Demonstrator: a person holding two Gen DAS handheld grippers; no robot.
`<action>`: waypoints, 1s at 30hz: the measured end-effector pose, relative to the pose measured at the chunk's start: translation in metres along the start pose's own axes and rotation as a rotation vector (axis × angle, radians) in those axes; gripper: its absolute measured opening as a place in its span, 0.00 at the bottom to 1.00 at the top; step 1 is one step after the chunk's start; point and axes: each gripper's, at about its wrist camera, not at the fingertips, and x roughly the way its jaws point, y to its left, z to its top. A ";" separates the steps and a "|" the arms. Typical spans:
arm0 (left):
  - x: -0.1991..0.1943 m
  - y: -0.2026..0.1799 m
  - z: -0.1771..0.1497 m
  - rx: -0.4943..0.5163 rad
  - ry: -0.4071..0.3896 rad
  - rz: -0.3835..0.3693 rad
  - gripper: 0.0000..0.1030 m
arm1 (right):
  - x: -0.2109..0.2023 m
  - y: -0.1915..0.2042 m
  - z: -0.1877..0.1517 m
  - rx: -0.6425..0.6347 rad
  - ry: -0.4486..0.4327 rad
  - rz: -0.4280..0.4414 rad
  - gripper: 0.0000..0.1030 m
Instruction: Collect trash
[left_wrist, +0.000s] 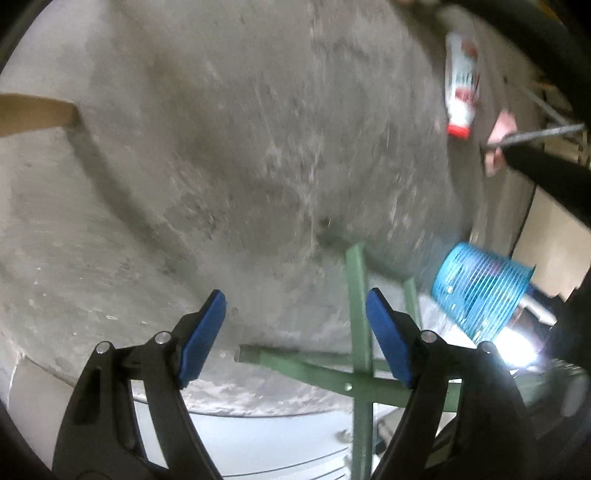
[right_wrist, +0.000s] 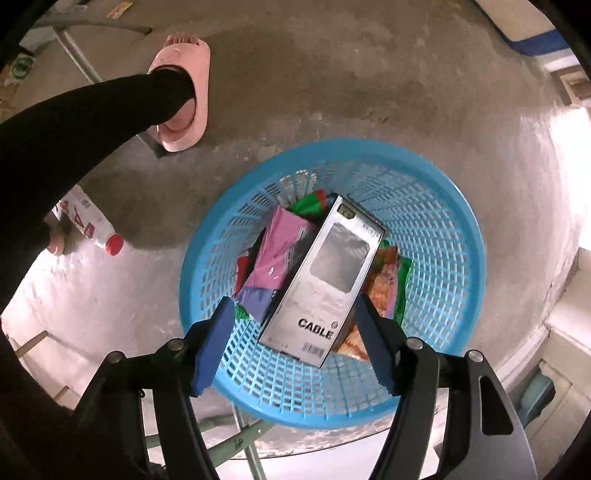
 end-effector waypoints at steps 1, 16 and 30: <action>0.005 0.001 -0.001 -0.004 0.005 -0.003 0.72 | -0.001 0.001 -0.001 -0.001 -0.001 -0.006 0.64; -0.150 -0.141 -0.007 0.322 -0.610 0.294 0.70 | -0.065 0.011 -0.044 0.060 -0.363 0.107 0.64; -0.257 -0.331 -0.168 0.822 -0.956 0.282 0.84 | -0.118 -0.071 -0.133 0.281 -0.700 0.242 0.72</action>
